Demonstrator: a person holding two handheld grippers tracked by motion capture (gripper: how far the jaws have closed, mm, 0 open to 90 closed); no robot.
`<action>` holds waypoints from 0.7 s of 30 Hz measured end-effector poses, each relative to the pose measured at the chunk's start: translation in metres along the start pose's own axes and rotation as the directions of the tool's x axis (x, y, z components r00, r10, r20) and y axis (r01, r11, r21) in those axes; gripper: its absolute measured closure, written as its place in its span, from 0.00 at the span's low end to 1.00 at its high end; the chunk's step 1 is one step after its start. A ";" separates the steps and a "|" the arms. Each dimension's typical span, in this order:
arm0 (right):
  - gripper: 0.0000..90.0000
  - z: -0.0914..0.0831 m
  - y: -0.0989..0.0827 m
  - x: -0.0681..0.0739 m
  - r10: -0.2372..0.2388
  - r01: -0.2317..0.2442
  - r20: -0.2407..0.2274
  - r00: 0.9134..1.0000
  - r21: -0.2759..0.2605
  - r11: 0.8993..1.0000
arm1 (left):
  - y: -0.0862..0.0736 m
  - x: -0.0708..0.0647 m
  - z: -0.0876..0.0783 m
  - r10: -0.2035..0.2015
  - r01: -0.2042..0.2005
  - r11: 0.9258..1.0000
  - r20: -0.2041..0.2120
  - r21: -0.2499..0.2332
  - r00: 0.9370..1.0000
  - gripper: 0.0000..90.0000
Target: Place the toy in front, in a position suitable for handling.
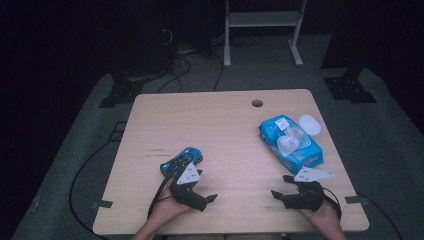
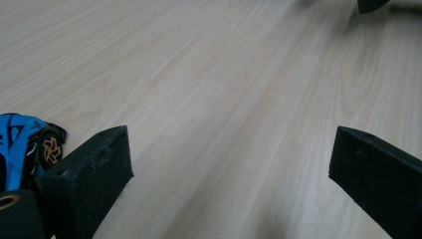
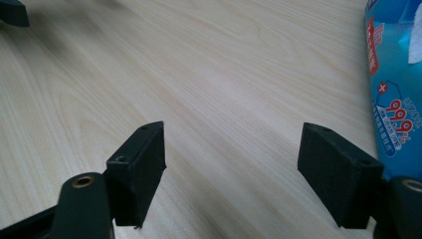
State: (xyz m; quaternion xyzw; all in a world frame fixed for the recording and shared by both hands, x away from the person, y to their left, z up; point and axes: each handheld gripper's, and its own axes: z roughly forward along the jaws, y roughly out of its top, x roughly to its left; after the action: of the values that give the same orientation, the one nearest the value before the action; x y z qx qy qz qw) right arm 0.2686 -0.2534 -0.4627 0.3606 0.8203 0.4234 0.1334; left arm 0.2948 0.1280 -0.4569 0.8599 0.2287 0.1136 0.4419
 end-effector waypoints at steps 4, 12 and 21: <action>0.27 0.001 0.000 0.000 0.000 0.000 0.003 1.000 -0.001 1.000 | 0.002 0.002 -0.003 0.000 0.000 1.000 -0.009 -0.008 1.000 0.03; 0.25 0.001 0.001 0.001 0.026 -0.025 0.013 1.000 -0.016 1.000 | 0.014 0.009 -0.014 0.028 -0.029 0.999 -0.040 -0.028 0.999 0.03; 0.24 -0.001 0.005 0.002 0.033 -0.032 0.016 0.999 -0.030 0.999 | 0.023 0.032 -0.032 0.027 -0.030 0.999 -0.080 -0.037 0.996 0.03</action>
State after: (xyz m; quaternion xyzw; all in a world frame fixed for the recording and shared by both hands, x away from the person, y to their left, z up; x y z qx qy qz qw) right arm 0.2689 -0.2505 -0.4583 0.3753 0.8068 0.4347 0.1387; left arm 0.3171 0.1546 -0.4198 0.8493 0.2316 0.1583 0.4472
